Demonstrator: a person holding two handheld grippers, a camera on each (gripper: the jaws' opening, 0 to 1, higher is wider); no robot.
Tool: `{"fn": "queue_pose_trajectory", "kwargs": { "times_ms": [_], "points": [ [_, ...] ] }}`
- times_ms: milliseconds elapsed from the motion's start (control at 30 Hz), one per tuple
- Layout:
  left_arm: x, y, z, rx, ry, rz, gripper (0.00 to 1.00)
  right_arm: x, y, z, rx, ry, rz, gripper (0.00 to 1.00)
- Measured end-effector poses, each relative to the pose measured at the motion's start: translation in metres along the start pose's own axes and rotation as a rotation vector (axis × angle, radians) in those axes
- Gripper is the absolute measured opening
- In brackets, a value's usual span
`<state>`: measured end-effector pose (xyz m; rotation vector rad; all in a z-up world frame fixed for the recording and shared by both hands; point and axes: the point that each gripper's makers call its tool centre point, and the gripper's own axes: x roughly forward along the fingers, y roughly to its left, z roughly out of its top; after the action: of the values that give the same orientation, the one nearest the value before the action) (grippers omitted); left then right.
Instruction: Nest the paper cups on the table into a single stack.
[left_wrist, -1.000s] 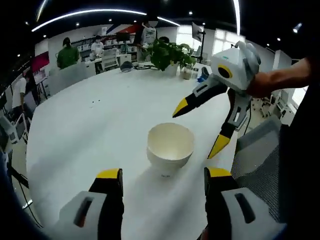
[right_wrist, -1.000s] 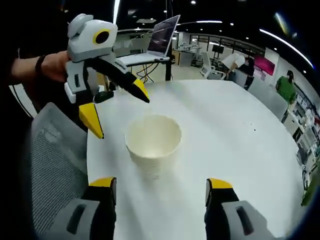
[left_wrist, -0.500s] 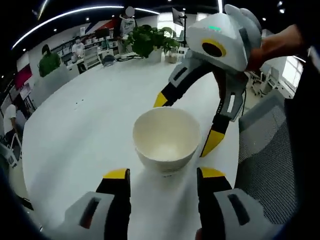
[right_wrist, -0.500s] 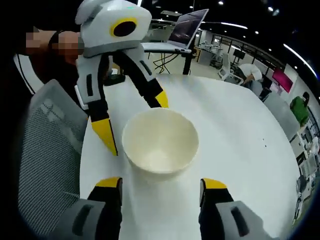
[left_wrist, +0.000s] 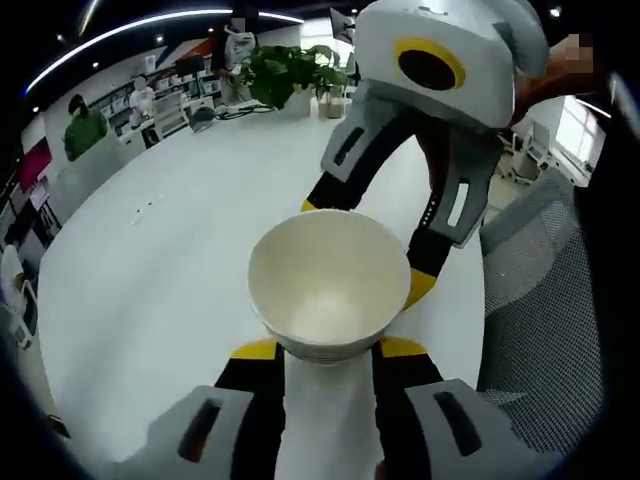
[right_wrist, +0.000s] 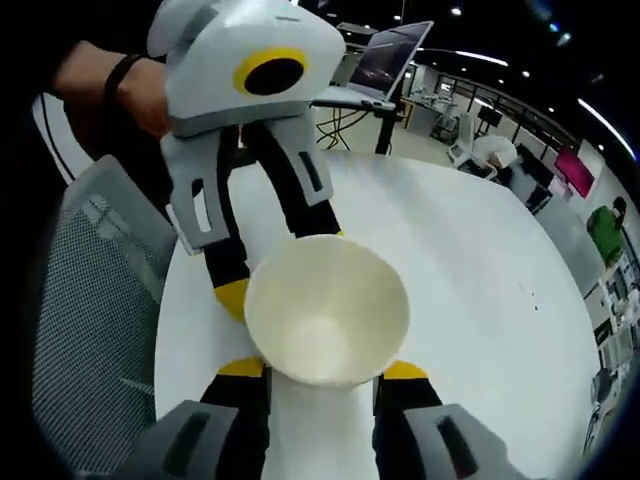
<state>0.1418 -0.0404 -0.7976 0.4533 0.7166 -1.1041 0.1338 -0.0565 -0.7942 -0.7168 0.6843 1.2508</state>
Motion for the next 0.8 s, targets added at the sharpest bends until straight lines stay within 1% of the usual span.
{"fn": "queue_pose_trajectory", "kwargs": {
  "times_ms": [67,200,267,333,367,433,500,567,700,767,800],
  "points": [
    [-0.001,0.001,0.002,0.001,-0.001,-0.005,0.31,-0.001,-0.001,0.001,-0.002,-0.002,0.002,0.38],
    [0.001,0.011,0.003,0.004,0.002,-0.004,0.31,-0.001,-0.009,0.006,-0.002,-0.006,-0.001,0.38],
    [0.001,0.01,0.006,0.006,0.005,-0.004,0.3,-0.001,-0.015,0.008,-0.006,-0.006,-0.005,0.38],
    [0.002,0.018,0.009,0.013,0.009,-0.002,0.3,0.0,-0.021,0.008,-0.006,-0.006,-0.006,0.38],
    [0.003,0.023,0.009,0.017,0.01,-0.001,0.3,0.001,-0.029,0.007,-0.006,-0.007,-0.009,0.38],
    [0.004,0.031,0.011,0.019,0.01,-0.001,0.3,0.002,-0.038,0.008,-0.005,-0.01,-0.014,0.38],
    [0.007,0.039,0.011,0.017,0.013,-0.006,0.3,0.003,-0.041,0.008,0.004,-0.015,-0.019,0.38],
    [0.009,0.041,0.012,0.02,0.019,-0.012,0.3,0.008,-0.051,0.005,0.017,-0.015,-0.022,0.37],
    [0.014,0.049,0.015,0.039,0.045,-0.015,0.3,0.011,-0.058,0.003,0.04,-0.01,-0.027,0.37],
    [0.017,0.054,0.016,0.044,0.054,-0.018,0.3,0.016,-0.064,-0.001,0.048,-0.006,-0.027,0.37],
    [0.018,0.056,0.017,0.047,0.056,-0.019,0.3,0.016,-0.062,-0.002,0.05,-0.005,-0.028,0.37]
  ]
}}
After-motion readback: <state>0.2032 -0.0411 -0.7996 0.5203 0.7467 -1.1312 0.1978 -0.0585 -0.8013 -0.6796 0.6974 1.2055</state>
